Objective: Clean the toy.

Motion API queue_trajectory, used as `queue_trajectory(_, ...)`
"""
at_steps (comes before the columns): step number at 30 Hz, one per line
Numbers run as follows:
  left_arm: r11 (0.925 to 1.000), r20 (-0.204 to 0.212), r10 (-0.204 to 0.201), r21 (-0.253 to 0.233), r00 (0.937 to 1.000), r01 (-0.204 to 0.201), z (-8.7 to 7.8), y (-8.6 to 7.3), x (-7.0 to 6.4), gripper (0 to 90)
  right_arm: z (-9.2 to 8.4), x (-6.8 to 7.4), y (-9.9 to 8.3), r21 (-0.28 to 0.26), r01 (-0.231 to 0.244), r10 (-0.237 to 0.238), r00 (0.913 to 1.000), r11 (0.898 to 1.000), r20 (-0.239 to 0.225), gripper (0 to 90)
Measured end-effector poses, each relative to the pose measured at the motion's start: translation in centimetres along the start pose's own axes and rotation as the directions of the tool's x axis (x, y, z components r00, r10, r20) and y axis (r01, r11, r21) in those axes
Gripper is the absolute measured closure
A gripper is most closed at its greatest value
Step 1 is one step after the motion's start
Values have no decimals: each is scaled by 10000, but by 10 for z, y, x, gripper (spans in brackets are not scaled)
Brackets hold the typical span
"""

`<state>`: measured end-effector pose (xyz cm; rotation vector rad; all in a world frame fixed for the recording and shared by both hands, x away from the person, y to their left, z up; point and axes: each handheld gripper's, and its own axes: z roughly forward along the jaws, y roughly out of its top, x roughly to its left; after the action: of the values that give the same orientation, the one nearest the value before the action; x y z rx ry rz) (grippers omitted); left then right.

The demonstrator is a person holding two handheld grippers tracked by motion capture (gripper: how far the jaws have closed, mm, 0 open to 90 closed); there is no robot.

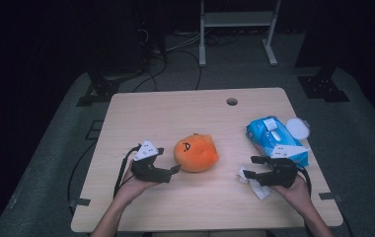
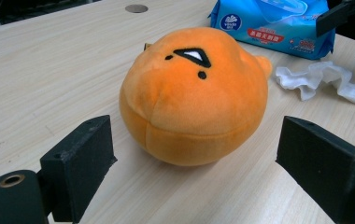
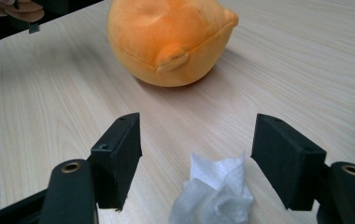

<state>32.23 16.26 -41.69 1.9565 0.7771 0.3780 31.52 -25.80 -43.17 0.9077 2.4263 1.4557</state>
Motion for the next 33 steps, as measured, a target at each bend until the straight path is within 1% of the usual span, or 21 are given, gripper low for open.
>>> queue_trajectory(3, 10000, -20, -8, 47, 10000, 8, -1, -4, 1, 106, 0, 0, 0, 3, 6, -6, 10000, 10000, 0, 315)
queue_trajectory(10, 9998, -10, -165, 126, 9999, 165, -2, -13, 2, 106, 0, 0, 0, 38, 7, -7, 10000, 10000, 8, 312)
queue_trajectory(21, 9986, -31, -256, 461, 9997, 257, -4, -27, 4, 106, 1, 1, 0, 75, 25, -25, 10000, 10000, 7, 311)
queue_trajectory(26, 9978, -30, -457, 482, 9990, 458, -4, -33, 6, 106, 2, 1, -1, 118, 67, -67, 10000, 9999, 9, 311)
queue_trajectory(32, 9970, -45, -527, 560, 9986, 528, -4, -39, 6, 106, 2, 2, -1, 170, 86, -86, 10000, 9998, 14, 311)
queue_trajectory(33, 9964, -49, -631, 568, 9980, 633, -4, -41, 6, 106, 2, 2, -1, 173, 85, -85, 10000, 9998, 10, 311)
